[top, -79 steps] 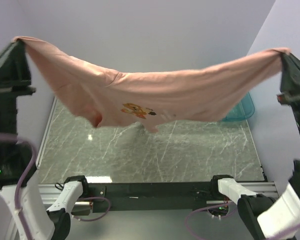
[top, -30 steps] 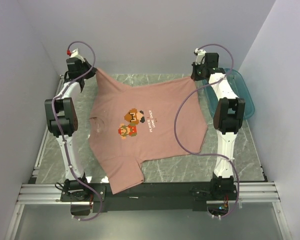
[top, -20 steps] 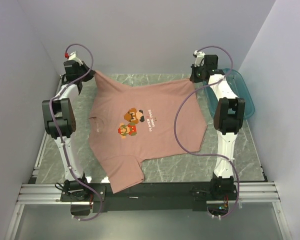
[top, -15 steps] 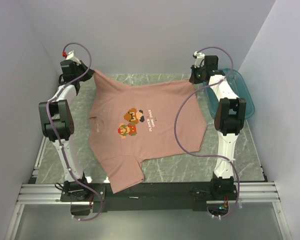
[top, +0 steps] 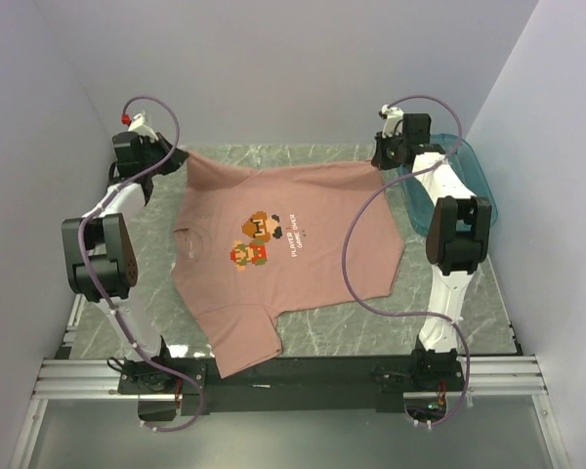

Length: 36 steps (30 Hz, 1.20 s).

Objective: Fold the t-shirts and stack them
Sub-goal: Flatten the tshirt out, then fold the tshirt

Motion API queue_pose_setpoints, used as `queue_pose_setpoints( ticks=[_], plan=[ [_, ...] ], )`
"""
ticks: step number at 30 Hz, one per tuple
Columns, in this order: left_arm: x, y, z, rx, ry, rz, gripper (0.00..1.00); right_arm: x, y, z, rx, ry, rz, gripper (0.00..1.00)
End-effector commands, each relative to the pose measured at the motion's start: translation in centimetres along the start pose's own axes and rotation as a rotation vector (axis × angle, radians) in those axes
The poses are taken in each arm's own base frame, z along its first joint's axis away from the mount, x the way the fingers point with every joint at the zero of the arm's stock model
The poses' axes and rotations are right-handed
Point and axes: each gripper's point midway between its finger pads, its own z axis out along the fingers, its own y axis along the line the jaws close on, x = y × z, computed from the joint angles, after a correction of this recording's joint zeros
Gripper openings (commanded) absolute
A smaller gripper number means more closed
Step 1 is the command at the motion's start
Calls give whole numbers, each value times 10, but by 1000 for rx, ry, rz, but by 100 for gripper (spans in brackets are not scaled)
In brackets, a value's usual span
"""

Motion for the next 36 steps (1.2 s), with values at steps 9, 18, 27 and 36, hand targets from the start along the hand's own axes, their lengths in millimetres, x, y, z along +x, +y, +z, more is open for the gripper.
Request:
queue_pose_setpoints(
  ticks=[9, 18, 27, 36],
  plan=[
    [-16, -5, -47, -27, -75, 42, 0, -27, -16, -28, 85, -73, -44, 0],
    [-4, -10, -74, -28, -76, 38, 0, -28, -20, -28, 101, -77, -49, 0],
    [5, -14, -86, -13, -56, 41, 0, -33, -23, -20, 104, -87, -39, 0],
    [12, -23, -99, 1, -43, 41, 0, -41, -28, -14, 119, -97, -29, 0]
  ],
)
